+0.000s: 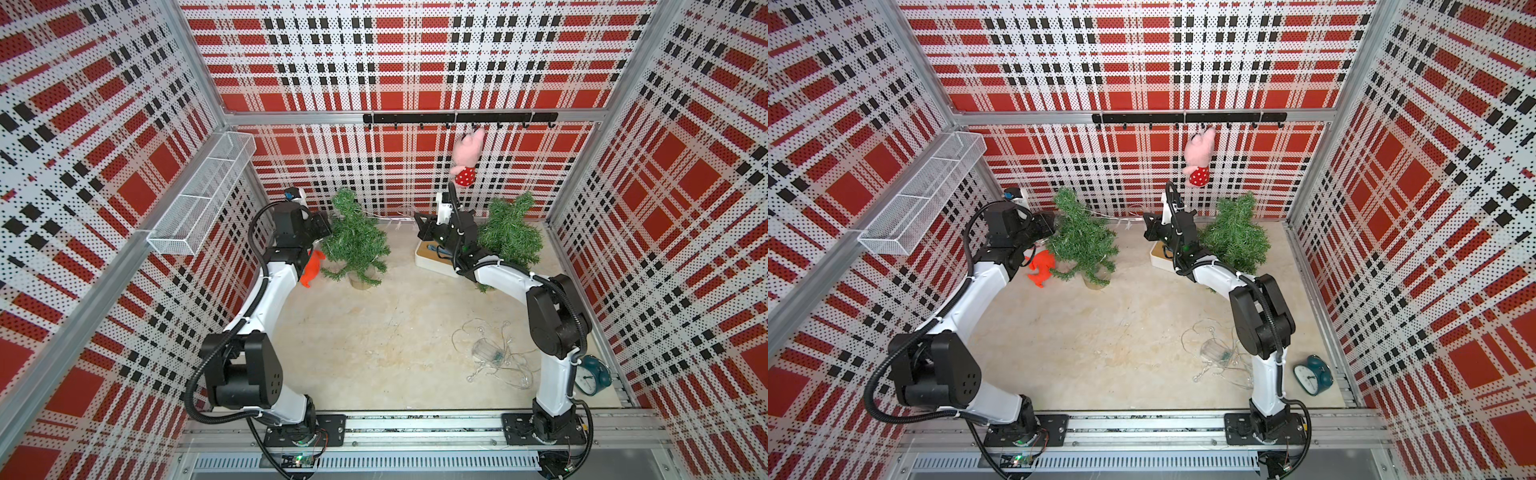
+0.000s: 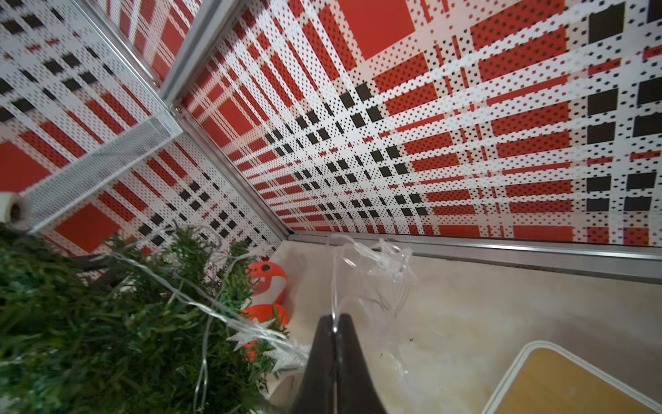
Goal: Wrap string light around the christmas tree
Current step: Wrap the light string around the Christmas tree.
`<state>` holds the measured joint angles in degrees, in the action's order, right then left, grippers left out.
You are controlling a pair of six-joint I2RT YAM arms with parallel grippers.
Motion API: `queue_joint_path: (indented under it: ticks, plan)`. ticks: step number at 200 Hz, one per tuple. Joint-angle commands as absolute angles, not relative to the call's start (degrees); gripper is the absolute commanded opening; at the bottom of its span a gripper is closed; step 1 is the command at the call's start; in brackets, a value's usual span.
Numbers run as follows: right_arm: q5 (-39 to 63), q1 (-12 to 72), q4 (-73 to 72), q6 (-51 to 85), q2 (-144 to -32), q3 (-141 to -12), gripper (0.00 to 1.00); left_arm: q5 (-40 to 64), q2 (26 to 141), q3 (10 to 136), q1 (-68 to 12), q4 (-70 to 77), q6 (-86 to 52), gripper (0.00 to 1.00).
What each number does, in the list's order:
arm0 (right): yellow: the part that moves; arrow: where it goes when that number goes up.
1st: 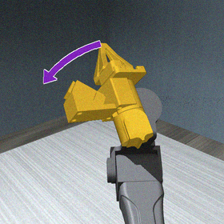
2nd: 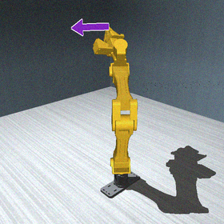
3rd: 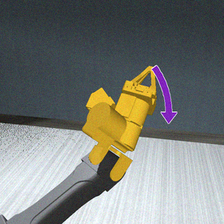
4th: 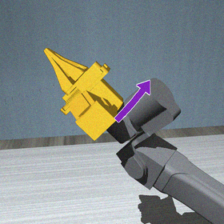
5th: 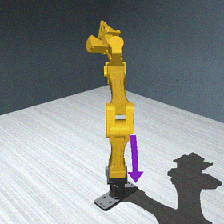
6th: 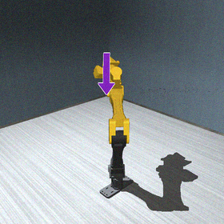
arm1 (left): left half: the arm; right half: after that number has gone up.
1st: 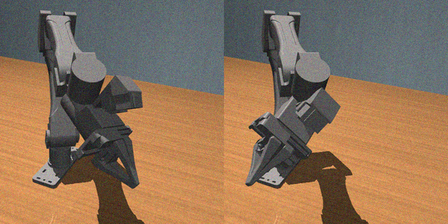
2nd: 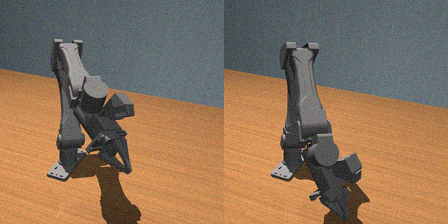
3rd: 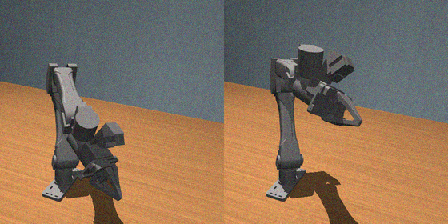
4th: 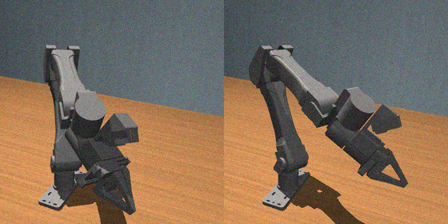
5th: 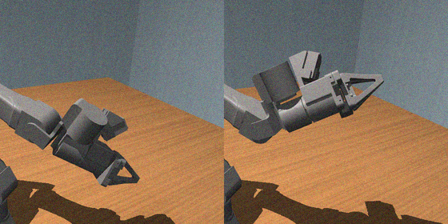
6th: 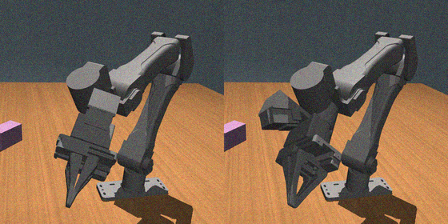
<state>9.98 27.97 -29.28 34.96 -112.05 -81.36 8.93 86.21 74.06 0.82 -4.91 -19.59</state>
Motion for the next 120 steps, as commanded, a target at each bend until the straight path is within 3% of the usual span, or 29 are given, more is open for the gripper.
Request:
queue_joint_path:
  ticks: [1,42,79,100,120]
  plan:
    - [9.4,29.2,-35.4,40.1,-109.2,-79.8,0.01,8.3,82.6,74.4,1.3,-5.9,-18.0,0.36]
    - [8.5,29.8,-32.3,36.4,-107.0,-78.1,0.02,1.9,76.8,73.9,-2.1,-11.3,-16.0,0.5]
    - [9.7,29.7,-31.3,35.9,-106.3,-77.8,0.02,-4.2,74.8,71.7,-20.1,-7.6,-19.7,0.58]
    - [9.6,29.8,-32.4,36.6,-105.1,-77.1,0.0,-8.3,78.8,71.4,-31.0,-0.8,-20.8,0.64]
    - [9.6,29.8,-33.1,36.6,-103.3,-75.6,0.0,-8.9,84.8,73.1,-35.6,4.8,-23.9,0.68]
